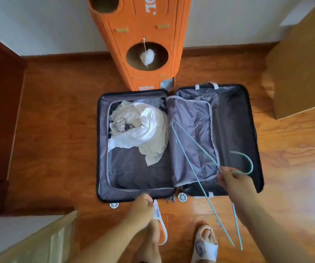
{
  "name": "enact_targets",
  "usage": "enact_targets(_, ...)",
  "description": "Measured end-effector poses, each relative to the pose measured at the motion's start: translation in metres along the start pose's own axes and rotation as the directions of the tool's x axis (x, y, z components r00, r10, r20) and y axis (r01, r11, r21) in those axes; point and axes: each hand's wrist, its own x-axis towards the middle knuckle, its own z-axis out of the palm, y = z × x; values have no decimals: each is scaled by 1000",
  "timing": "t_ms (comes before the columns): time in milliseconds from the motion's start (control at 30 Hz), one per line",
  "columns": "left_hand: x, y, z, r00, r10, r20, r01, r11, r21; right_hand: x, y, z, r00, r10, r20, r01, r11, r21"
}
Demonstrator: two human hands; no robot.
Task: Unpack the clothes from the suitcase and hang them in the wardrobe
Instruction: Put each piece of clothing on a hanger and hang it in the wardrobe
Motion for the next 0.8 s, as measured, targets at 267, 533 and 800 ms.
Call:
enact_targets(267,309,39,-74,951,279,-136,-188,867,462,159,77,151,991,-107,-83,108,994,9)
enact_targets(533,413,58,-79,861,453,-232,-252,776,578,190,125,163,992,-30,-121,31,1000,5)
enact_targets(800,245,35,-111,849,0,-528,-253,878,-406,109,79,102,994,11,-111,-11,1000,3)
